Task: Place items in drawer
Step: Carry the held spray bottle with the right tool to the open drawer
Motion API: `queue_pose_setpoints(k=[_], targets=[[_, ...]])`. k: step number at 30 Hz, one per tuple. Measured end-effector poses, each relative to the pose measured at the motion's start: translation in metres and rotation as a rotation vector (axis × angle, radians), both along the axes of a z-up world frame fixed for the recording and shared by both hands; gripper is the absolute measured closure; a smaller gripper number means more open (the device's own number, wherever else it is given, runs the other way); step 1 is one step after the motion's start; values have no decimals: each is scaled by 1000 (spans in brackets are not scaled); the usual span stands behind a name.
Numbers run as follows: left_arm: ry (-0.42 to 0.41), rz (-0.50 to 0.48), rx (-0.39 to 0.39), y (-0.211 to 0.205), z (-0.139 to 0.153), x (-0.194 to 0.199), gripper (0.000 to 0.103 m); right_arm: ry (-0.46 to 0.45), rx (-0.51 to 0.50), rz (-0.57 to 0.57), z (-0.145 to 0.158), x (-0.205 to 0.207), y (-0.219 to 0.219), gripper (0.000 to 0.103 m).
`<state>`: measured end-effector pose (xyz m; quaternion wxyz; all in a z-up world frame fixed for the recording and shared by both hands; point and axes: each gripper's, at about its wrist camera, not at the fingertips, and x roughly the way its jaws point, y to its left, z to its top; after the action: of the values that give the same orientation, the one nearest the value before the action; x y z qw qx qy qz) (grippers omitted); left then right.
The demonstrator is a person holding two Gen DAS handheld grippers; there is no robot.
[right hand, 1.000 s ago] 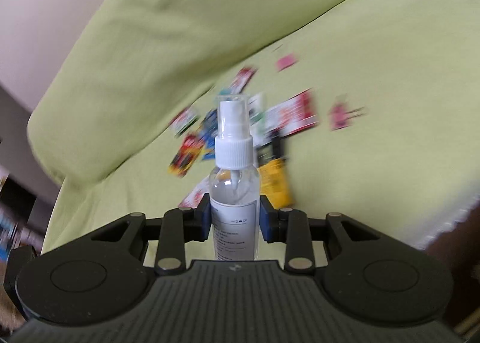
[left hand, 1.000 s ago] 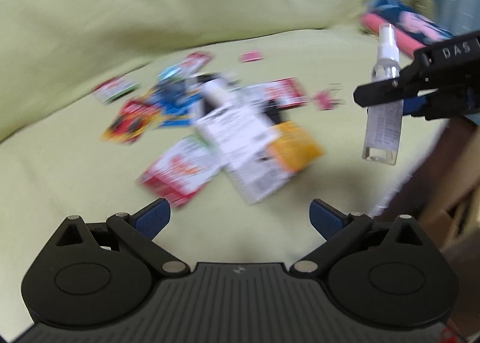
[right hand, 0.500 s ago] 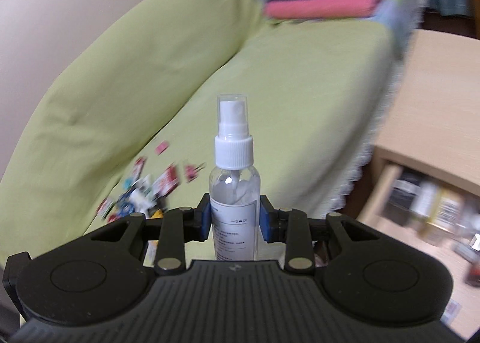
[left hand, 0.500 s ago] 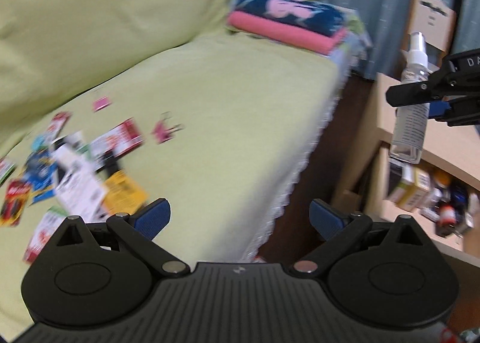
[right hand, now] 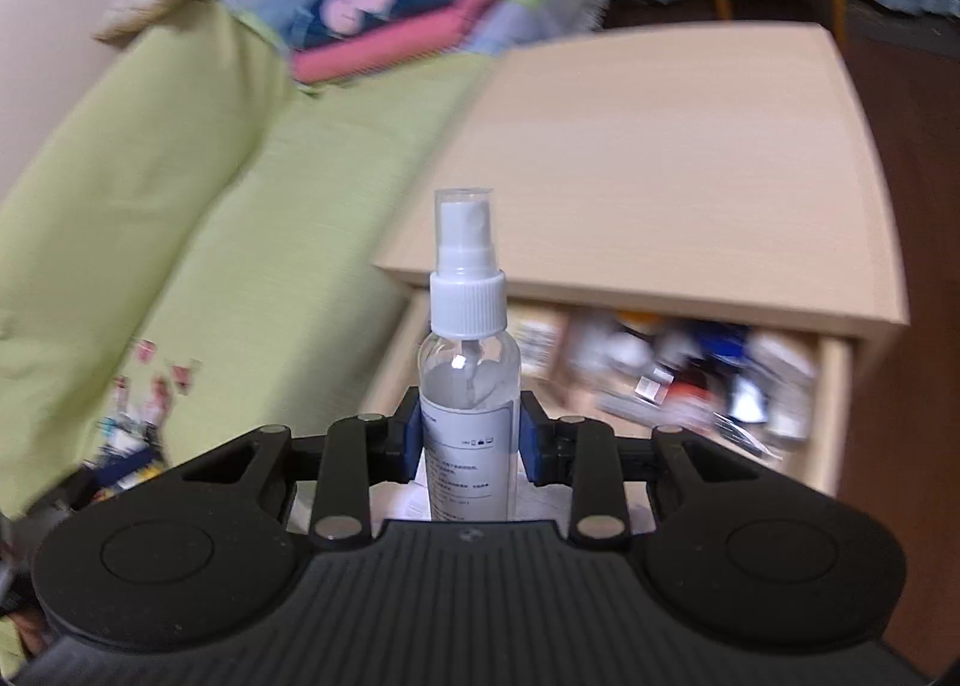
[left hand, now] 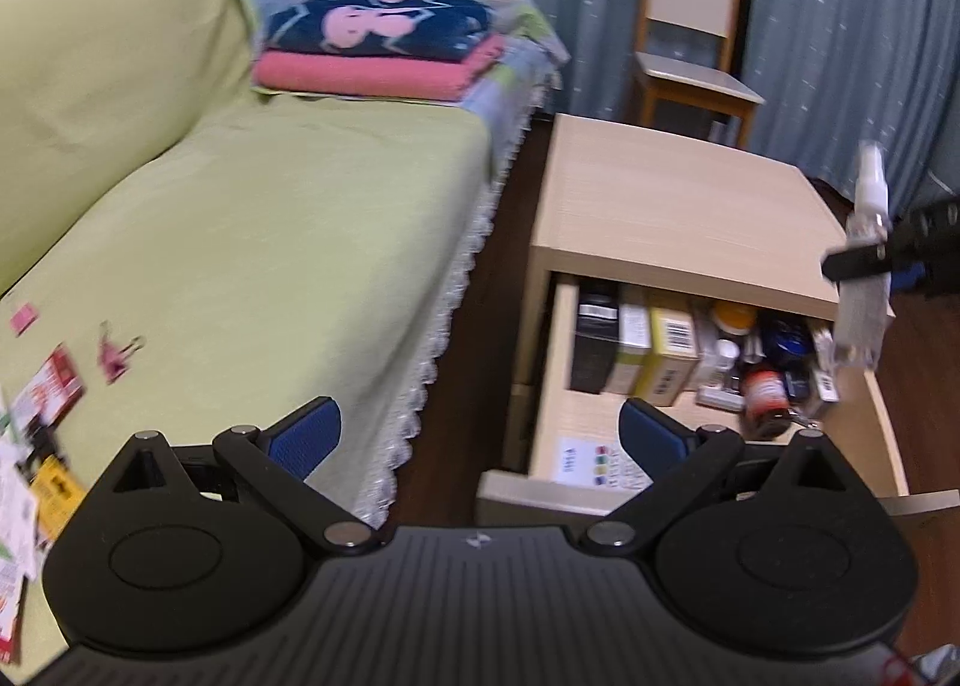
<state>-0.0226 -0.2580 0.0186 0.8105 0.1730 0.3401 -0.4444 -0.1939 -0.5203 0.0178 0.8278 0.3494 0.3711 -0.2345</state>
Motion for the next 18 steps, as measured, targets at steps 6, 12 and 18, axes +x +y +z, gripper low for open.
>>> queue_pose_setpoints(k=[6,12,18], targets=[[11,-41,46,-33,-13,-8,3,154,78,-26,-54,-21,-25,75],[16,-64,72,-47,-21,-4,3,289,160,-18,-103,-20,-28,75],[22,-73,85,-56,-27,0,3,415,213,-19,-136,-12,-26,75]])
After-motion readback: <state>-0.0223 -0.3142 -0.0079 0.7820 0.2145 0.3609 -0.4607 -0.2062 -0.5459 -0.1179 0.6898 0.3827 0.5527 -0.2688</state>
